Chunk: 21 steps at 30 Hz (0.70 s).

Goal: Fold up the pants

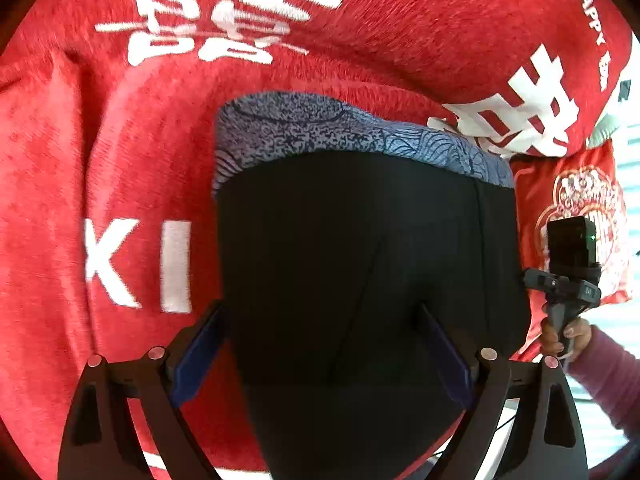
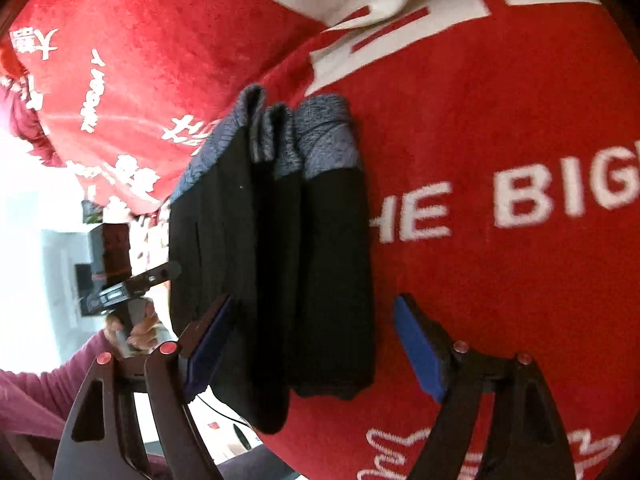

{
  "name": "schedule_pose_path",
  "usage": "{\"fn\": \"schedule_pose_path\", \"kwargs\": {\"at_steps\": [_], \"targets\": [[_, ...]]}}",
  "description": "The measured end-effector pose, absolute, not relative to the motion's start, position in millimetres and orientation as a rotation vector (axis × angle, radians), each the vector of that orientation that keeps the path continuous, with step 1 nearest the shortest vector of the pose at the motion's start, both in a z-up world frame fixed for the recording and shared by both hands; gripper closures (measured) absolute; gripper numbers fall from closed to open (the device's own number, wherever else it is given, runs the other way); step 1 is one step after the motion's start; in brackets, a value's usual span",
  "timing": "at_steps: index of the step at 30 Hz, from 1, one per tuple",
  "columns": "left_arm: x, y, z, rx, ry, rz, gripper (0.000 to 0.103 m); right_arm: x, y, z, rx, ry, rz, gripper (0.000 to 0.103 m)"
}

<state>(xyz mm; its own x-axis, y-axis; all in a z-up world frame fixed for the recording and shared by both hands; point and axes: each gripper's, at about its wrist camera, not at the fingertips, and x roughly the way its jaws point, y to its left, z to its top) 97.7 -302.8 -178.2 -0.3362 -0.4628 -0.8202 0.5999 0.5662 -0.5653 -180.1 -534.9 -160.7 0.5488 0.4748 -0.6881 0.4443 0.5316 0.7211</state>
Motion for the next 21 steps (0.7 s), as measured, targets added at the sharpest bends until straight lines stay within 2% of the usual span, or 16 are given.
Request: {"fn": "schedule_pose_path", "kwargs": {"at_steps": [1, 5, 6, 7, 10, 12, 14, 21], "targets": [[96.9, -304.7, -180.4, 0.112, 1.583, -1.077, 0.002, -176.2, -535.9, -162.5, 1.080, 1.029, 0.047, 0.019], [89.2, -316.5, -177.1, 0.147, 1.510, -1.062, 0.001, -157.3, -540.3, -172.5, 1.123, 1.015, 0.053, 0.021], [88.7, -316.4, -175.3, 0.134, 1.505, -1.054, 0.007, -155.4, -541.7, -173.2, 1.142, 1.022, 0.031, 0.024], [87.9, -316.7, -173.0, 0.114, 1.502, -1.058, 0.017, -154.2, -543.2, -173.9, 1.159, 1.036, -0.002, 0.034], [81.4, -315.9, -155.2, 0.132, 1.453, -1.061, 0.035, -157.8, -541.8, -167.5, 1.200, 1.041, -0.015, 0.053], [78.8, -312.3, -143.2, 0.136, 1.436, -1.062, 0.041, -160.2, -540.1, -158.8, 1.209, 1.016, 0.000, 0.060], [78.1, -306.7, -134.1, 0.126, 1.431, -1.070, 0.044, -162.7, -534.8, -146.8, 1.219, 0.989, 0.007, 0.060], [65.3, -260.7, -101.2, 0.129, 1.442, -1.066, 0.045, -176.0, -495.7, -122.8, 1.277, 0.943, 0.065, 0.060]]}}
